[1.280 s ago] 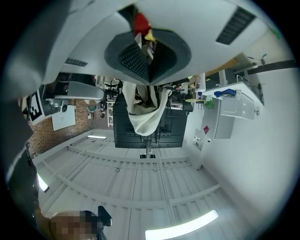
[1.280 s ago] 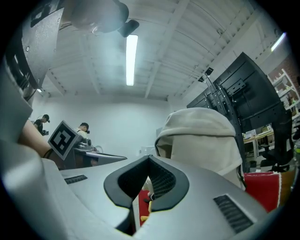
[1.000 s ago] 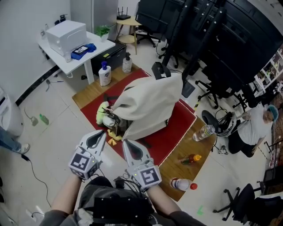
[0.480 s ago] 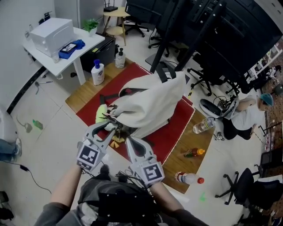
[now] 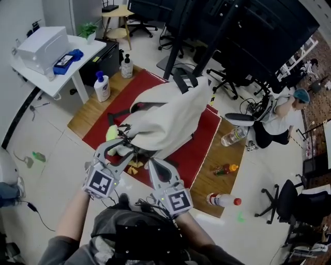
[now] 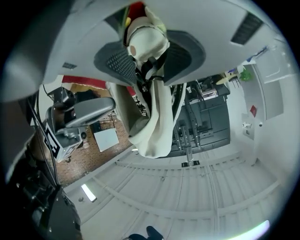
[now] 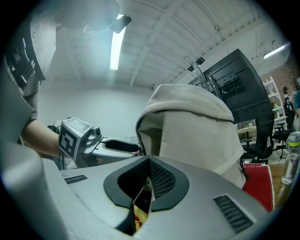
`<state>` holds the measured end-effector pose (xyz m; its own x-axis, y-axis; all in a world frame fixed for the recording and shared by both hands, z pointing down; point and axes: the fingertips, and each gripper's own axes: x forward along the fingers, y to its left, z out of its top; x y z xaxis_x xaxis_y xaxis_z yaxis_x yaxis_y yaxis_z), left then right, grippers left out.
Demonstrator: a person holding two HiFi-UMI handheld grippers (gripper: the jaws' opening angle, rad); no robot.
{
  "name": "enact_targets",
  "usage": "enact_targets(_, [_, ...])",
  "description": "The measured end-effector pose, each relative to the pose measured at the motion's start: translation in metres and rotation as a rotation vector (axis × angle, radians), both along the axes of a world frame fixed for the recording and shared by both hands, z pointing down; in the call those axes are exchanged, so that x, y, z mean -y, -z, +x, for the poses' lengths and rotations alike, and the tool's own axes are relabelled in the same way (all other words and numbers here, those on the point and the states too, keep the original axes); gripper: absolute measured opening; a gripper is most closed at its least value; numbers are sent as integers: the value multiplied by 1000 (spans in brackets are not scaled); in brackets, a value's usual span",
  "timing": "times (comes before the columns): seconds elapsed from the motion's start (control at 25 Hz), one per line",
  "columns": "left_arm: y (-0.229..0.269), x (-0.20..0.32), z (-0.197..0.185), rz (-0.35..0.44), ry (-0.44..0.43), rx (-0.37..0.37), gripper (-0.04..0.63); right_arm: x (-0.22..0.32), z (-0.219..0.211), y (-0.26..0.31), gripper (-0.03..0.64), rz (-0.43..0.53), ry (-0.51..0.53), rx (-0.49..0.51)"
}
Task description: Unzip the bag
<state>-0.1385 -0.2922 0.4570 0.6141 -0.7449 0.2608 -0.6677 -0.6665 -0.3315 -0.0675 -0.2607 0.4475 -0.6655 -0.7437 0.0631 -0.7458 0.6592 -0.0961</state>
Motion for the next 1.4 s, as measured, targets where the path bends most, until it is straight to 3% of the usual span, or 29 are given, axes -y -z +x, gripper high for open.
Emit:
enact_targets(0.08, [-5,3,-2,-6,-20,33,229,1,1,1,5,5,-13,-1])
enact_targets(0.24, [-12,9,5,-48,-87,11,229,2,1,-2,5,-1,-26,-5])
enact_targets(0.48, [-25,15,8,-74,-123,49,219,3,-16,-14,5,-40,34,-38])
enact_targets(0.64, [-34,19,4,-55,-119,129,133,8,-31,-27,5,-102,55,-46])
enact_targets(0.72, [-34,19,4,-80,-149,103,124,13,-35,-32,8,-109,47,-57])
enact_targets(0.92, [-29,14,3,-135,-235,39,107,25,-53,-36,103,-84,74,-119])
enact_targets(1.2, [-26,12,-5,-159,-262,28,104,39,-70,-62,99,-105,72,-338])
enact_targets(1.4, [-24,9,-5,-162,-263,15,104,35,-73,-65,74,-127,96,-266])
